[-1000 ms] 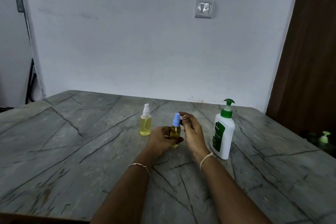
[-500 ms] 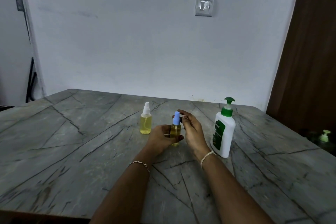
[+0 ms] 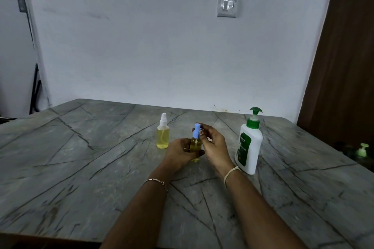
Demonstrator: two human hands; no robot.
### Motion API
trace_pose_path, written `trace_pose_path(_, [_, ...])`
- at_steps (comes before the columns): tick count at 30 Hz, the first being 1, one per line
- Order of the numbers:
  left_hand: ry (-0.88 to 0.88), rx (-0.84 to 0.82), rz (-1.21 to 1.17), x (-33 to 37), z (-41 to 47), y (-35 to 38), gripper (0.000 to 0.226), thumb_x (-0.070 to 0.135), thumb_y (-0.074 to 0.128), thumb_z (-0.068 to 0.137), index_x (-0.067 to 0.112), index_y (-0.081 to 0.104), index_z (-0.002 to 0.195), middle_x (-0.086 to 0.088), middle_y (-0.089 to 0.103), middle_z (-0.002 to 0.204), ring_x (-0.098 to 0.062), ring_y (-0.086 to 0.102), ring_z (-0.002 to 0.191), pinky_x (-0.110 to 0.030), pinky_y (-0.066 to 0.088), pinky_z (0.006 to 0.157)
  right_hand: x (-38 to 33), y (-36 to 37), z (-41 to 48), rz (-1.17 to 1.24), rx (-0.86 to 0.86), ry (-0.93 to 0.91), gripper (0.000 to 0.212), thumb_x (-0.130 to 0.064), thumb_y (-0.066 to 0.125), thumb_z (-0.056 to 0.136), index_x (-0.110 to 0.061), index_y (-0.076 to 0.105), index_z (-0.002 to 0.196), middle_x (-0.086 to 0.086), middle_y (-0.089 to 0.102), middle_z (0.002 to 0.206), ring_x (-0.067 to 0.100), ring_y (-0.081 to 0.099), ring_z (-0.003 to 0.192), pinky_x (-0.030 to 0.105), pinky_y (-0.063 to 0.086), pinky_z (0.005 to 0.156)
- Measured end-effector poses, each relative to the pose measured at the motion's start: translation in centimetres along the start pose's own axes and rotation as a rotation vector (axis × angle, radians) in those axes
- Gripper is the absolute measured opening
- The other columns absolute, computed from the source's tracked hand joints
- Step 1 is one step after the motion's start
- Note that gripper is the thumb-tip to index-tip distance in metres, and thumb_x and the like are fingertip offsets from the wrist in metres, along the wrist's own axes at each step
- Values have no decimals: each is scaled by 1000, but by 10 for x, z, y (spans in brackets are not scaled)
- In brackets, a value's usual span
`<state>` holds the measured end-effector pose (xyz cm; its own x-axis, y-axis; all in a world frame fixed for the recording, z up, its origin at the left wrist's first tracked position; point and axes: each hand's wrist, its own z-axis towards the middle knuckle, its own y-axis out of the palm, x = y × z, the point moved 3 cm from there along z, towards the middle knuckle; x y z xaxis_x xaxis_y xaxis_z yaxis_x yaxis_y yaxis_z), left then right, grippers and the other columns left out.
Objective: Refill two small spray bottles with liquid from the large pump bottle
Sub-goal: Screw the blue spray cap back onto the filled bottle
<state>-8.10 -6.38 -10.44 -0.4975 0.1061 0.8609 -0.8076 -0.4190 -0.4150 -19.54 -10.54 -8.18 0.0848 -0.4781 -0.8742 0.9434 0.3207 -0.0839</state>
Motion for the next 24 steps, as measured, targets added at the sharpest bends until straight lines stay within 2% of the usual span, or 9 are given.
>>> trace_pose_path(3, [-5, -4, -10, 1, -1, 0, 39, 21, 81, 70, 13, 67, 106, -2, 71, 102, -13, 67, 92, -29, 54, 87, 0, -1, 1, -43, 24, 6, 25, -15, 59, 93, -26, 61, 115, -6, 62, 110, 11, 57, 105, 28, 47, 93])
trace_pose_path(6, [15, -12, -16, 3, -3, 0, 26, 15, 78, 73, 18, 66, 96, 4, 69, 91, -5, 65, 82, -10, 50, 73, 1, -1, 0, -64, 53, -20, 28, -16, 67, 88, -24, 63, 114, -5, 63, 106, 5, 56, 99, 30, 49, 88])
trace_pose_path(7, [24, -16, -19, 4, -3, 0, 24, 14, 78, 74, 19, 66, 94, 5, 68, 88, -5, 64, 80, -8, 49, 70, 1, -2, -1, -72, 60, -27, 29, -16, 68, 86, -24, 63, 114, -4, 63, 106, 3, 54, 97, 27, 48, 86])
trace_pose_path(9, [33, -17, -15, 5, -3, -1, 24, 15, 77, 74, 18, 67, 95, 5, 68, 88, -6, 65, 81, -12, 49, 72, 1, -2, -1, -86, 67, -27, 30, -18, 69, 85, -25, 62, 113, -2, 62, 110, 2, 53, 96, 24, 47, 84])
trace_pose_path(12, [29, -12, -18, 5, -4, -1, 26, 18, 78, 73, 17, 67, 97, 5, 68, 89, -7, 65, 84, -20, 52, 80, 1, 0, 0, -48, 52, -1, 23, -20, 63, 90, -28, 62, 112, -3, 62, 114, 11, 54, 107, 38, 47, 96])
trace_pose_path(15, [24, -4, -30, 4, -4, 0, 30, 19, 79, 72, 18, 67, 99, 6, 69, 92, -5, 65, 85, -20, 52, 82, 1, 0, -1, -27, 25, 24, 24, -16, 54, 96, -24, 62, 117, -4, 63, 116, 12, 55, 113, 39, 41, 105])
trace_pose_path(18, [15, 1, -42, 3, -3, 0, 32, 20, 81, 71, 18, 68, 100, 1, 71, 97, -8, 67, 88, -25, 53, 85, 1, -1, -1, -39, 34, -2, 23, -15, 55, 95, -23, 63, 115, -3, 66, 113, 11, 58, 109, 38, 44, 102])
trace_pose_path(22, [21, 4, -58, 5, -4, 0, 29, 17, 80, 71, 16, 68, 98, 0, 71, 94, -8, 67, 84, -20, 52, 80, 4, -1, 1, -69, 79, -26, 20, -17, 64, 90, -24, 64, 108, -6, 67, 103, 13, 59, 103, 44, 50, 92])
trace_pose_path(24, [18, 0, -63, 6, -5, 0, 29, 16, 80, 72, 15, 68, 98, -2, 71, 96, -10, 67, 86, -22, 53, 81, 4, 0, 2, -64, 87, -33, 20, -18, 65, 89, -26, 64, 107, -5, 67, 103, 16, 59, 103, 45, 51, 90])
